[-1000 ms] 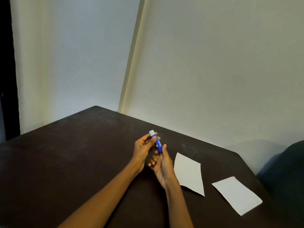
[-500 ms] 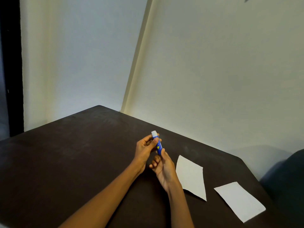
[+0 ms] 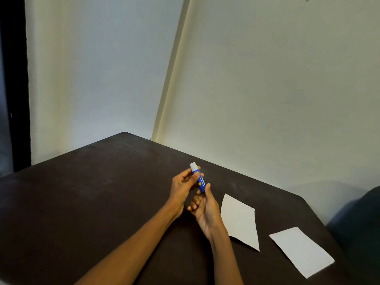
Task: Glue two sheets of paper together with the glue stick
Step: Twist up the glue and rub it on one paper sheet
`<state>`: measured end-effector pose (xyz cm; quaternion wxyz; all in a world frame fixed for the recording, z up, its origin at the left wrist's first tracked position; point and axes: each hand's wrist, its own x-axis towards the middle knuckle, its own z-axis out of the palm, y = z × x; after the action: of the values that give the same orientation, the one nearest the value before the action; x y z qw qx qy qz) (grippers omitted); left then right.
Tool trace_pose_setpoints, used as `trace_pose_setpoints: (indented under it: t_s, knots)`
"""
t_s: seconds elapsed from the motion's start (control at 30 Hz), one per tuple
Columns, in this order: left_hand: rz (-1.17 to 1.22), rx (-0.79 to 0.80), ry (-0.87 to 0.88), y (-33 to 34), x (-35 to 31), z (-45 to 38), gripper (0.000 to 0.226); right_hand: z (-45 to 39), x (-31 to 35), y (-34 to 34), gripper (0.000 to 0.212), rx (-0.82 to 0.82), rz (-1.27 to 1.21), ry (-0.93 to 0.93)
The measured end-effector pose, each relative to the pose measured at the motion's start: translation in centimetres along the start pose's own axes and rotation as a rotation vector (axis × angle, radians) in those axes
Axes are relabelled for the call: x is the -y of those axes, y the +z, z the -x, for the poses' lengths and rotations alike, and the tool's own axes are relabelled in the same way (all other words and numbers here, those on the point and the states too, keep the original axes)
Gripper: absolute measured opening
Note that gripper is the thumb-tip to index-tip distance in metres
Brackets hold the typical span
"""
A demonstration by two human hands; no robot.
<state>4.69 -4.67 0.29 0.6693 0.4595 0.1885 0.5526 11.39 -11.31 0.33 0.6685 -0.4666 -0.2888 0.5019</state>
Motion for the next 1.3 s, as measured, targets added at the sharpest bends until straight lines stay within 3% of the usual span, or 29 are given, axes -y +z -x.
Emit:
trace_pose_setpoints:
  t_s: [0.4, 0.47, 0.57, 0.63, 0.83, 1.07, 1.3]
  knots:
    - [-0.041, -0.001, 0.013, 0.2, 0.1, 0.1, 0.023, -0.1, -0.2, 0.5, 0.045, -0.086, 0.059, -0.062]
    - [-0.107, -0.018, 0.041, 0.3, 0.1, 0.1, 0.027, -0.1, -0.4, 0.7, 0.032, -0.151, 0.317, -0.207]
    - [-0.178, -0.065, 0.083, 0.3, 0.1, 0.0, 0.026, -0.3, -0.8, 0.0, 0.021, -0.25, 0.933, -0.486]
    - [-0.233, -0.058, 0.114, 0.4, 0.2, 0.1, 0.024, -0.2, -1.0, -0.3, 0.02, -0.303, 1.078, -0.548]
    - [-0.531, 0.1, 0.131, 0.6, 1.2, 0.5, 0.024, 0.0, -0.9, -0.4, 0.017, -0.483, 1.045, -0.505]
    - [-0.631, 0.141, -0.014, 0.2, 1.9, 0.2, 0.024, -0.1, -1.0, -0.7, 0.012, -0.449, 1.13, -0.425]
    - [-0.602, 0.123, -0.04, 0.2, 1.6, 0.4, 0.043, 0.6, -1.1, -0.7, 0.042, -0.363, 1.133, -0.398]
